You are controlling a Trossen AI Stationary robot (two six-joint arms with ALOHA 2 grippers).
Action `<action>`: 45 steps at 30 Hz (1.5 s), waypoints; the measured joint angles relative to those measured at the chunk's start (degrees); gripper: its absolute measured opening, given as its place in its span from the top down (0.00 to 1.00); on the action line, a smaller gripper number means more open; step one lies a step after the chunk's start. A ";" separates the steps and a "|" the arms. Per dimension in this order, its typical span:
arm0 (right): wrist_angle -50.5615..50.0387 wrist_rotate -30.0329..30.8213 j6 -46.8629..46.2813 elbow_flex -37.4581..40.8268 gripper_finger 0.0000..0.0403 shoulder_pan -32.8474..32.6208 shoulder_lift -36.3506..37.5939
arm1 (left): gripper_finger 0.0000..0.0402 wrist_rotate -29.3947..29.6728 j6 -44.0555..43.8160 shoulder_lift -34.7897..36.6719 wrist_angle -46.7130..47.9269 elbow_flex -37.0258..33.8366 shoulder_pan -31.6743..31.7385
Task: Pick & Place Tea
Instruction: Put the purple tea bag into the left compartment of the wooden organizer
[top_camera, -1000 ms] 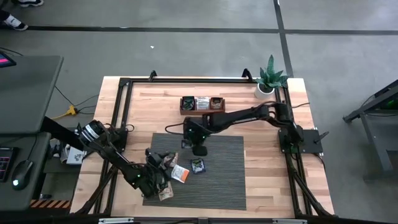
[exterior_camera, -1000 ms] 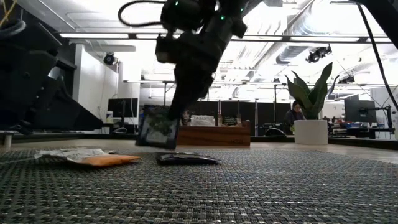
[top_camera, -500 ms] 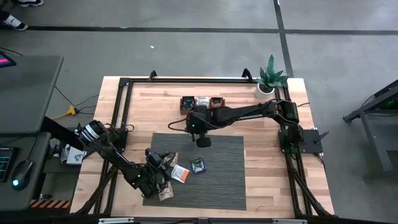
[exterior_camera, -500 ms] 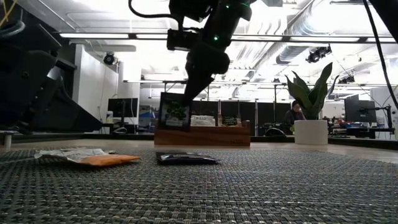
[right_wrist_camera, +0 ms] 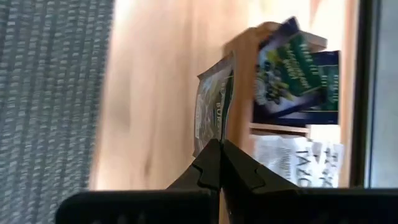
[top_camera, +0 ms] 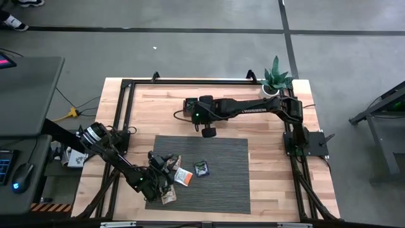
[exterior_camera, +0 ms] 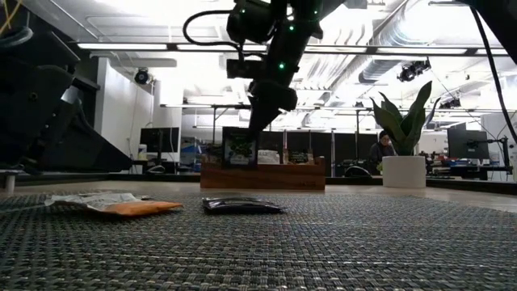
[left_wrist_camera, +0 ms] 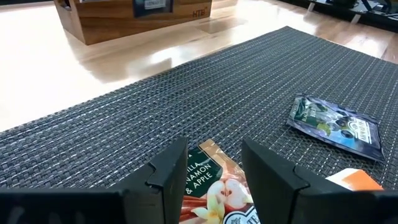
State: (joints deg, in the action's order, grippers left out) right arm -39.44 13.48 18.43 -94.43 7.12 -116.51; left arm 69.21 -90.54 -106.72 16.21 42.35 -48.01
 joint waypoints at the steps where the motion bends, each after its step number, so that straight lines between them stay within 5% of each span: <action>1: 0.31 0.11 0.15 0.00 1.00 0.29 0.00 | 0.62 0.00 0.00 0.00 0.00 0.00 0.00; 23: -8.66 0.04 3.72 -17.15 1.00 2.57 0.07 | 0.62 -0.83 0.00 -0.02 0.24 0.00 0.02; 45: -9.00 -3.46 2.51 -17.27 1.00 4.15 -3.34 | 0.62 -3.20 0.22 -1.12 -1.64 0.00 2.27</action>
State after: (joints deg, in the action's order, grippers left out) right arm -48.44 10.02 20.94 -111.70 11.27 -119.85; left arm 66.01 -90.32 -107.84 14.56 42.35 -45.74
